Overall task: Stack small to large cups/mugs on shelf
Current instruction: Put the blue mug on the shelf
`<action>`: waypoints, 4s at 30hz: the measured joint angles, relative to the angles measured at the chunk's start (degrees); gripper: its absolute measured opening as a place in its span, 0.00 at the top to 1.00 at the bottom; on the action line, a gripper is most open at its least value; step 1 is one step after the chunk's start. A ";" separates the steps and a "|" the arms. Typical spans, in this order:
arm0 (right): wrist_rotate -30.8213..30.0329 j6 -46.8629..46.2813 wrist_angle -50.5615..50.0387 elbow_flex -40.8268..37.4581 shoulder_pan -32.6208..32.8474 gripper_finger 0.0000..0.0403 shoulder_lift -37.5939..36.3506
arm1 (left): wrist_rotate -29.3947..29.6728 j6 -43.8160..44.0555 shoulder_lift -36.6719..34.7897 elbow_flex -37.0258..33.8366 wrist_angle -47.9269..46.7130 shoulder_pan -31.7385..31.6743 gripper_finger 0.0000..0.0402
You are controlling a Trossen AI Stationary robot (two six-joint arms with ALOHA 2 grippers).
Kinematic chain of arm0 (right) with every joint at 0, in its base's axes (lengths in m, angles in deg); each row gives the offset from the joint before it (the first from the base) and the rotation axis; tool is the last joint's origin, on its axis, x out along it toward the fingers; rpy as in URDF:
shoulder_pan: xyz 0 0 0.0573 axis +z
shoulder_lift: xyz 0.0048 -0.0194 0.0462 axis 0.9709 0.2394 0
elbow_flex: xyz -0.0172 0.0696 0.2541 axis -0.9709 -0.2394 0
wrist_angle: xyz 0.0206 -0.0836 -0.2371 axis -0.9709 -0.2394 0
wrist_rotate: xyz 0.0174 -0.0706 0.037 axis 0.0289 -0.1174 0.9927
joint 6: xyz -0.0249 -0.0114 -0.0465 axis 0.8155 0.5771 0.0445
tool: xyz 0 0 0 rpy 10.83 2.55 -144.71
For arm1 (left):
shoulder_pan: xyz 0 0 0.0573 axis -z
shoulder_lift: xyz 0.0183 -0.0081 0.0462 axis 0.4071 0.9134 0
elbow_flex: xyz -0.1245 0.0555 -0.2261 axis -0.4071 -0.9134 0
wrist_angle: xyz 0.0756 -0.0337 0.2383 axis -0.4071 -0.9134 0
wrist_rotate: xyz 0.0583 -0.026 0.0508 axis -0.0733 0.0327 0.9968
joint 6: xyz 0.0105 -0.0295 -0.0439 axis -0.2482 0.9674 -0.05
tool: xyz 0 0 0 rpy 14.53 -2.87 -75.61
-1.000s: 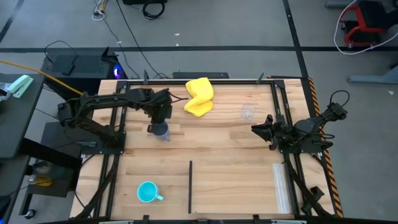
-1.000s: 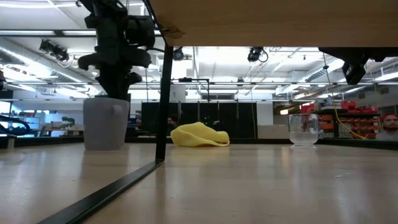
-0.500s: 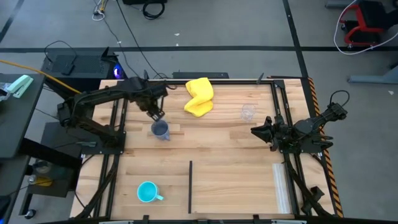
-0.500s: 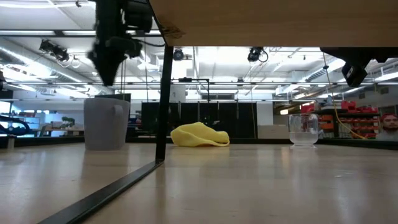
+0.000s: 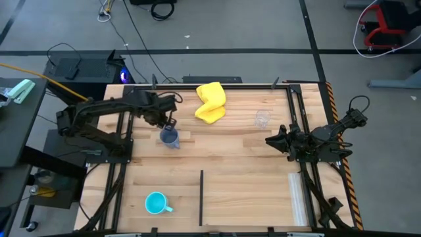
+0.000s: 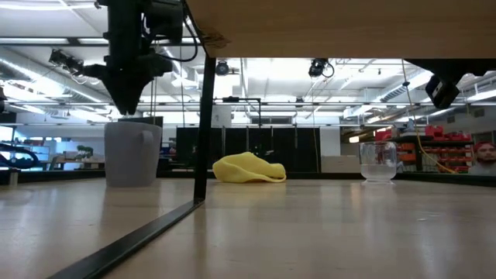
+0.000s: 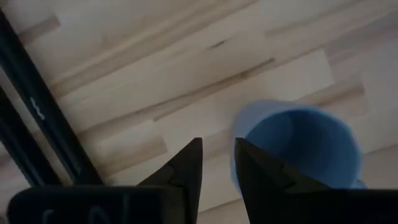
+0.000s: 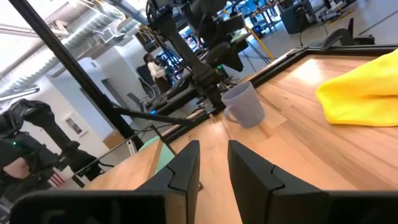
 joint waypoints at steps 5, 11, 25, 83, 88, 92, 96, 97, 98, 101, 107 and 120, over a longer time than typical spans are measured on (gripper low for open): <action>0.04 -0.77 -0.01 0.00 0.00 0.77 0.13 | -0.02 2.47 -0.16 -3.21 0.77 1.10 0.75; 0.21 -0.92 0.08 0.00 0.00 0.77 1.03 | -2.22 3.93 -0.48 -6.65 2.54 1.06 0.73; 0.23 -1.33 0.03 0.00 0.00 0.77 3.30 | -7.36 1.95 -0.48 -7.84 9.28 1.07 0.73; 0.19 -1.13 0.04 0.00 0.00 0.77 3.56 | -10.00 -8.65 -0.92 -3.01 16.53 5.21 0.95; 0.19 -1.13 0.04 0.00 0.00 0.77 3.56 | -9.87 -11.54 -0.92 6.01 8.95 8.69 0.95; 0.20 -1.13 0.04 0.00 0.00 0.77 3.56 | -7.46 -11.59 -0.90 13.84 4.98 12.27 0.95; 0.19 -1.13 0.03 0.00 0.00 0.77 3.56 | -5.60 -11.56 -0.58 21.07 3.05 15.89 0.95; 0.19 -1.13 0.04 0.00 0.00 0.77 3.56 | -5.35 -11.58 -0.29 22.67 2.68 16.68 0.95; 0.19 -1.13 0.02 0.00 0.00 0.77 3.56 | -5.35 -11.46 -0.01 24.14 2.22 17.54 0.95; 0.19 -1.07 0.03 0.00 0.00 0.77 3.58 | -4.90 -11.48 1.52 28.48 0.92 20.20 0.95; -0.76 -0.68 0.18 0.02 0.00 0.77 4.12 | -4.68 -14.18 8.27 38.46 -0.59 25.18 0.95; -1.06 -0.68 0.04 0.02 0.00 0.77 4.46 | -5.09 -17.63 28.33 66.44 -12.27 31.73 0.95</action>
